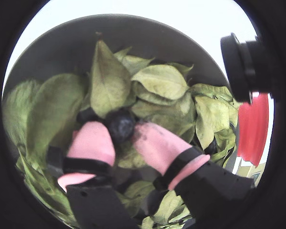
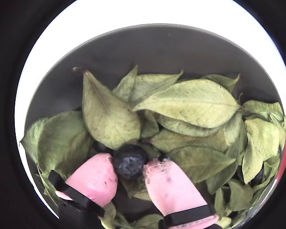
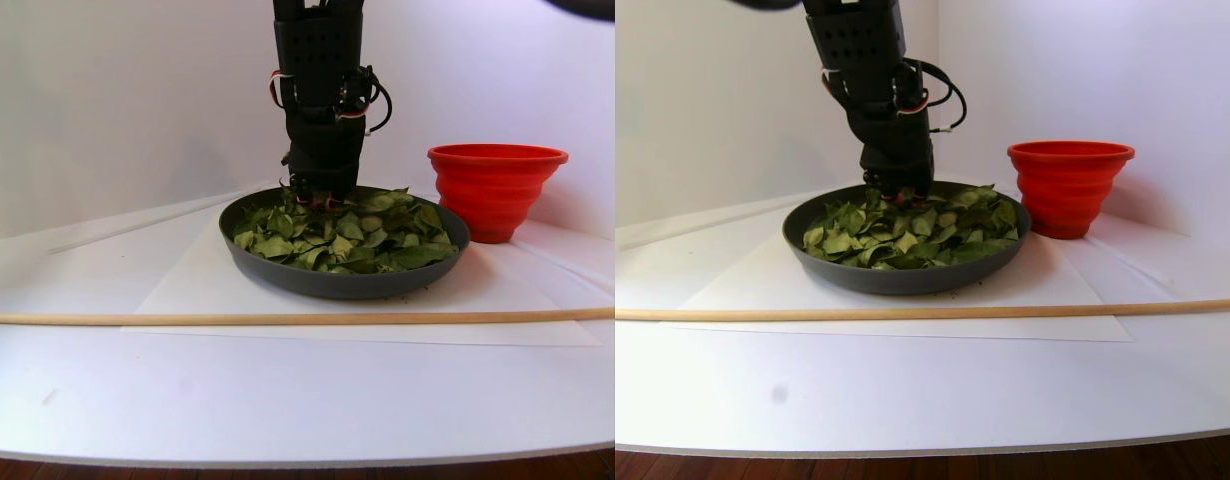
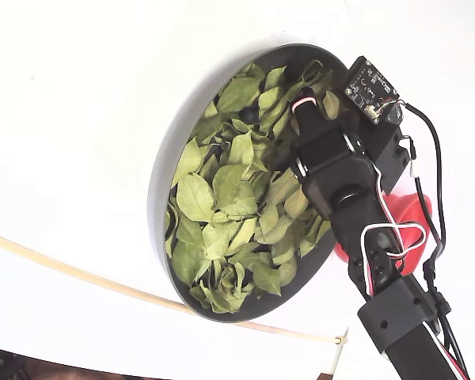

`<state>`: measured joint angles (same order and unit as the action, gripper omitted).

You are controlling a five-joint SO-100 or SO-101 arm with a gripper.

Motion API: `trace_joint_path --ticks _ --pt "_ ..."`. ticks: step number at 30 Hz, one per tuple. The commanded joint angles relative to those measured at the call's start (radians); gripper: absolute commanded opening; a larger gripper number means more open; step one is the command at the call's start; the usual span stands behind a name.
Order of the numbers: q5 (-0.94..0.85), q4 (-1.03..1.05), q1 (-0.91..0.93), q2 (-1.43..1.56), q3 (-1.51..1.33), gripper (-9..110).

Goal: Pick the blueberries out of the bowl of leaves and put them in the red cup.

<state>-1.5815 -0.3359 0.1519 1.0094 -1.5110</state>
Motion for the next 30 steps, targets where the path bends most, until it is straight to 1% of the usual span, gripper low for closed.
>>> trace_joint_path --ticks 1,30 --pt "-0.008 -0.009 0.026 0.114 -0.006 9" --pt "-0.017 0.057 0.046 0.282 -0.107 9"
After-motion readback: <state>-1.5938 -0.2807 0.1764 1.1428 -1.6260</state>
